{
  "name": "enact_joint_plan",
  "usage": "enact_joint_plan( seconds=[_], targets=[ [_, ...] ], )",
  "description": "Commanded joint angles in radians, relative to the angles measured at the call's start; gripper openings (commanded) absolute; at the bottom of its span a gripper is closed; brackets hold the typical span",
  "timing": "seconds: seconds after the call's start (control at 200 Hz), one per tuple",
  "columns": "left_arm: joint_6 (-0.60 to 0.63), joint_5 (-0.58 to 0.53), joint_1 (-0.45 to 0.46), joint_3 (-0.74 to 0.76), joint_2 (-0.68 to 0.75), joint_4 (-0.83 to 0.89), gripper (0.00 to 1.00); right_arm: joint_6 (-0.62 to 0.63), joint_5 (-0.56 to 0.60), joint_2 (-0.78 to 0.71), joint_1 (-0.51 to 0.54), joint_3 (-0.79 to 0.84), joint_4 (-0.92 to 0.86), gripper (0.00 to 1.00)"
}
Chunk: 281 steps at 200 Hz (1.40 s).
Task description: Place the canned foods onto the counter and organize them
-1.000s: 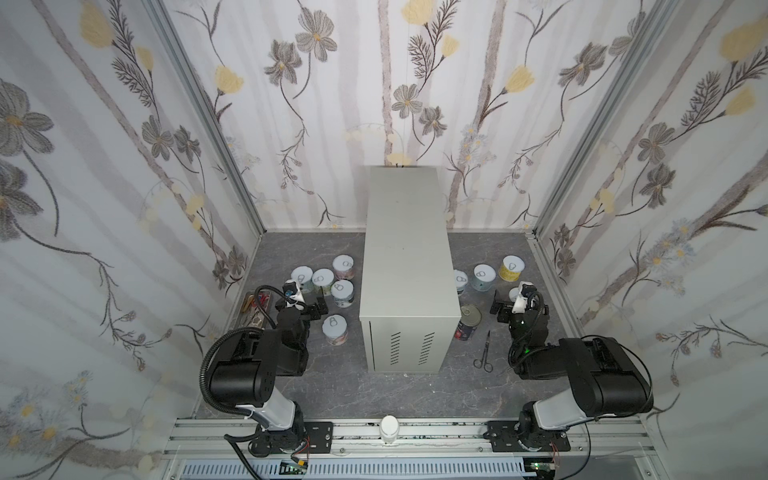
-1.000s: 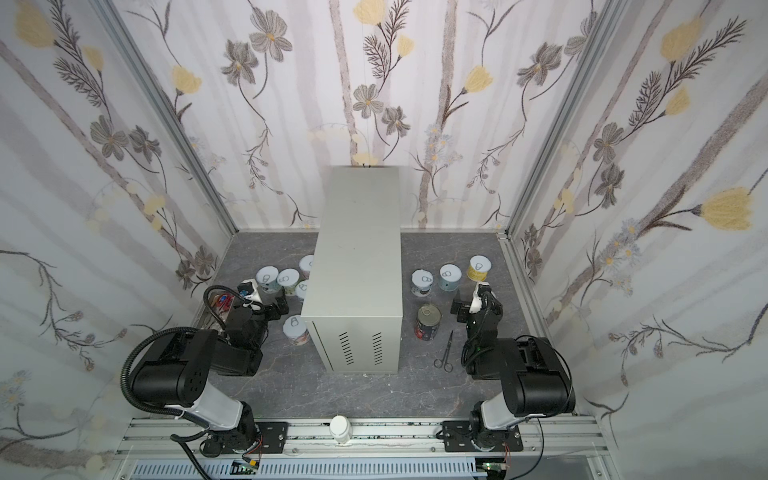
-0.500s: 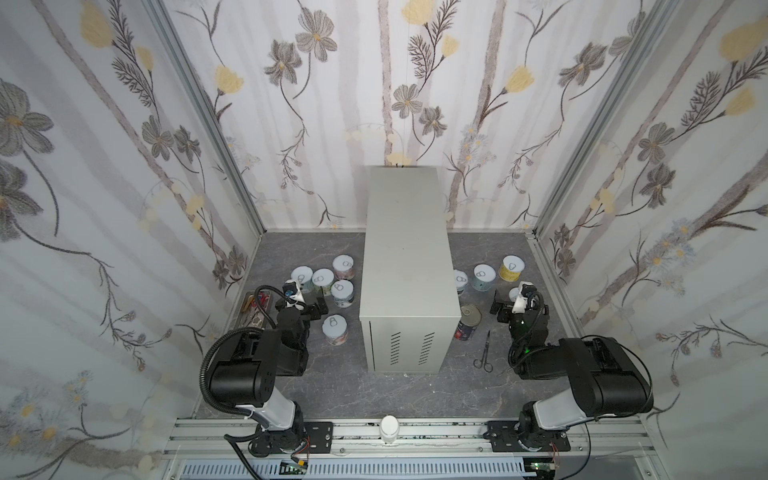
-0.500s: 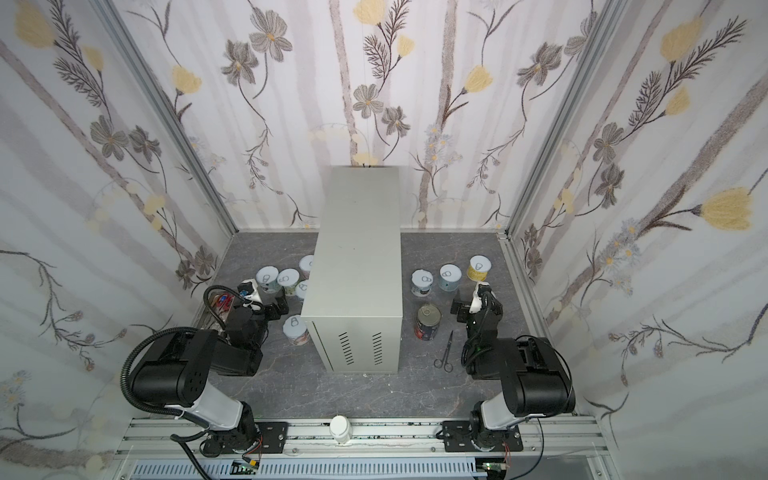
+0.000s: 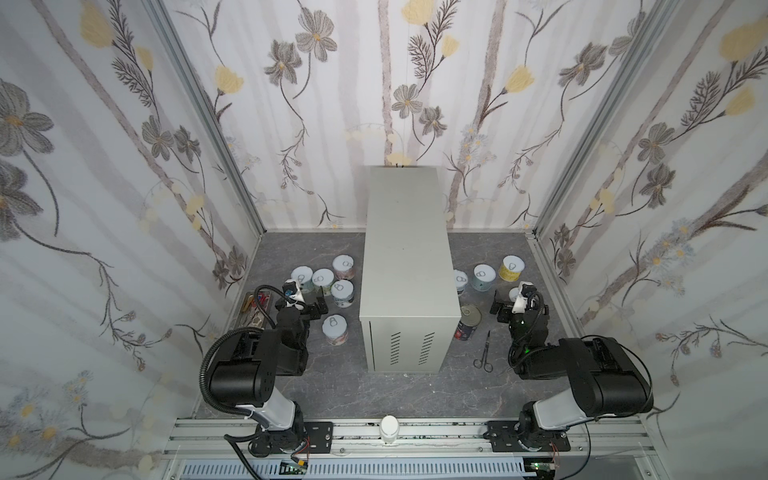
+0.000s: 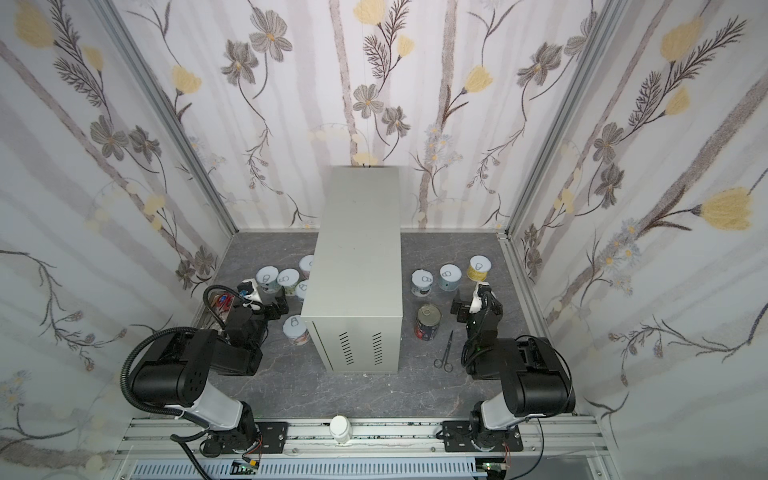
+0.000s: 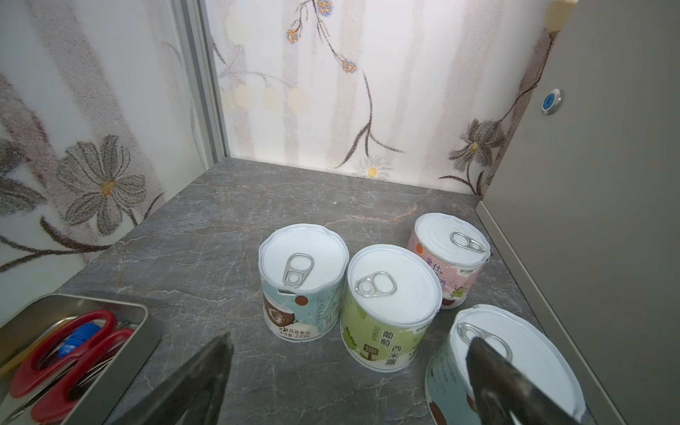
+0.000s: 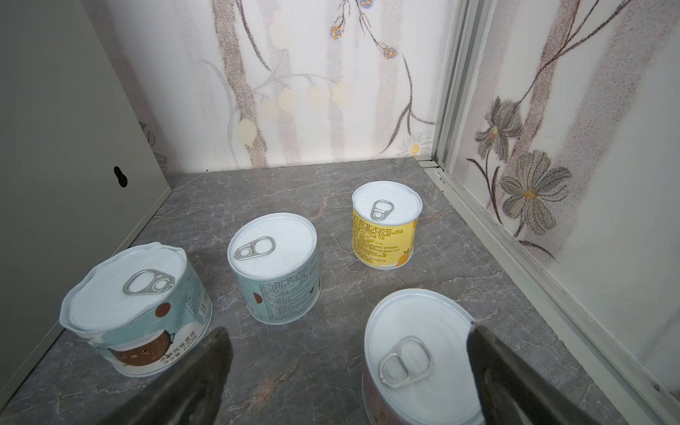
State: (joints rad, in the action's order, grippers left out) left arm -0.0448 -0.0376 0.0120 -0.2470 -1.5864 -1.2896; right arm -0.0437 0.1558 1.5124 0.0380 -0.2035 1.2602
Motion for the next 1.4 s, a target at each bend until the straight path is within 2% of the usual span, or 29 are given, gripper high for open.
enact_joint_plan(
  seconds=[0.0,0.295,0.35,0.43,0.49,0.575,0.605,0.625,0.724,0.869,0.954,1.044,1.119,1.184,1.399],
  targets=[
    [-0.004,0.013,-0.005,-0.006,0.003,-0.02,1.0,0.005,0.003,-0.005,0.0,-0.002,0.042,1.0],
    [-0.008,0.018,-0.011,-0.009,0.003,-0.016,1.0,0.0,0.001,-0.011,-0.004,-0.001,0.045,1.0],
    [-0.018,-0.021,-0.009,-0.018,0.021,0.011,1.0,-0.007,0.025,-0.059,-0.004,-0.006,0.005,1.0],
    [-0.018,-0.087,0.009,-0.074,0.14,0.206,1.0,-0.02,0.092,-0.203,0.002,-0.051,-0.191,1.0],
    [-0.009,-0.238,0.062,-0.13,0.261,0.364,1.0,-0.101,0.15,-0.341,0.001,-0.136,-0.438,1.0],
    [-0.039,-0.329,0.113,-0.258,0.413,0.599,1.0,-0.202,0.112,-0.451,-0.004,-0.308,-0.807,0.99],
    [-0.067,-0.342,0.123,-0.324,0.448,0.692,1.0,-0.227,0.056,-0.466,-0.004,-0.358,-0.889,0.97],
    [-0.083,-0.338,0.127,-0.37,0.465,0.765,1.0,-0.227,-0.004,-0.472,-0.004,-0.396,-0.944,0.95],
    [-0.065,-0.322,0.156,-0.586,0.51,1.026,1.0,-0.308,-0.147,-0.454,0.005,-0.537,-1.155,0.89],
    [0.033,-0.252,0.158,-0.899,0.472,1.374,1.0,-0.377,-0.24,-0.408,0.046,-0.673,-1.397,0.88],
    [0.051,-0.207,0.158,-1.007,0.448,1.511,1.0,-0.403,-0.312,-0.38,0.084,-0.696,-1.486,0.89],
    [0.044,-0.158,0.158,-1.012,0.459,1.543,1.0,-0.428,-0.353,-0.364,0.154,-0.678,-1.515,0.9],
    [0.039,-0.128,0.158,-0.989,0.469,1.538,1.0,-0.432,-0.325,-0.361,0.215,-0.66,-1.542,0.93],
    [0.04,-0.109,0.158,-0.978,0.467,1.544,1.0,-0.429,-0.312,-0.368,0.254,-0.631,-1.539,0.99],
    [0.046,-0.096,0.158,-0.967,0.459,1.552,1.0,-0.455,-0.205,-0.35,0.333,-0.57,-1.592,1.0]
  ],
)
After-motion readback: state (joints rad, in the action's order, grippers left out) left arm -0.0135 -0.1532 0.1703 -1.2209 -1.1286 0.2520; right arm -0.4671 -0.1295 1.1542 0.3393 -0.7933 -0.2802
